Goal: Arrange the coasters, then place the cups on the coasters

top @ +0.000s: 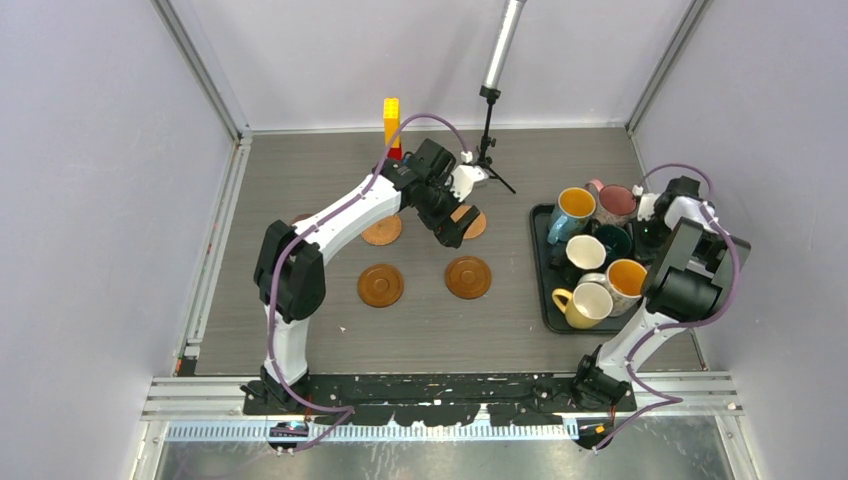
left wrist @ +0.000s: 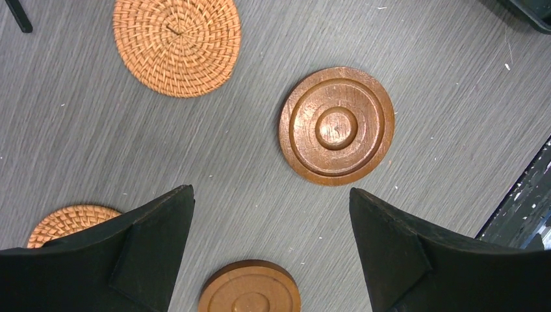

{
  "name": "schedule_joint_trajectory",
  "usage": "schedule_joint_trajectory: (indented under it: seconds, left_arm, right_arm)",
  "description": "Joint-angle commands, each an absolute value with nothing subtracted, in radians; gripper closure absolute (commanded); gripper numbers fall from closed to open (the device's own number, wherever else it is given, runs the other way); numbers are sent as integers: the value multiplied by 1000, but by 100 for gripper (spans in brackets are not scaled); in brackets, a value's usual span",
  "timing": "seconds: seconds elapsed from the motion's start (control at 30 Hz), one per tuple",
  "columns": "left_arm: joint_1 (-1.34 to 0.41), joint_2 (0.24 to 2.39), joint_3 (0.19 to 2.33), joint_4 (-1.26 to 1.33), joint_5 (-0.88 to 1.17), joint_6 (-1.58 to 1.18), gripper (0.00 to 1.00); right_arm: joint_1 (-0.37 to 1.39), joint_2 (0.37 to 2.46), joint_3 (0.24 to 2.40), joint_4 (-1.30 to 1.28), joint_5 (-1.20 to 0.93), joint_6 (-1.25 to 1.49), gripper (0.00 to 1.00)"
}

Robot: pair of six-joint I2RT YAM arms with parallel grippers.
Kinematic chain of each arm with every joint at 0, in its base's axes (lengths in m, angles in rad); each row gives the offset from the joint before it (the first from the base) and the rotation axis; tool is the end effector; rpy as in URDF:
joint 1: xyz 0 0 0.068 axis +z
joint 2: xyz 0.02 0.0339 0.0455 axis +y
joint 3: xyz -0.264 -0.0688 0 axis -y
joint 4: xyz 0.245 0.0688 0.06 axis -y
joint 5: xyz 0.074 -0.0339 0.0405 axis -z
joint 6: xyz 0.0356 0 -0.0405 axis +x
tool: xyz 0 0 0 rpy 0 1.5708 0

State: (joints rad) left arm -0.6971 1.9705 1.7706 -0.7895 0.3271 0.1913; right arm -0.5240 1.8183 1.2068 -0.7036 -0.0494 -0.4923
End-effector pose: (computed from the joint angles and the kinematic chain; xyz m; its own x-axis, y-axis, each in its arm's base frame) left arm 0.3253 -0.2873 0.2768 -0.4877 0.6432 -0.5902 0.8515 0.4996 -0.1592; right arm 0.3017 -0.1723 0.1719 -0.9693 0.0149 -0.2455 0.0349 0.9964 -0.0774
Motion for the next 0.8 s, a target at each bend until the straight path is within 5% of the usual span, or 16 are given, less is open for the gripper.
schedule_joint_trajectory:
  seconds: [0.0, 0.43, 0.77]
  left_arm:
    - [-689, 1899, 1757, -772, 327, 199, 9]
    - [-741, 1943, 1811, -728, 350, 219, 9]
    - [-867, 2145, 2082, -809, 340, 365, 12]
  right_arm:
    - [-445, 1869, 1187, -697, -171, -356, 100]
    - [-359, 1847, 1194, -727, -188, -265, 99]
    - [-368, 1764, 1271, -841, -123, -297, 56]
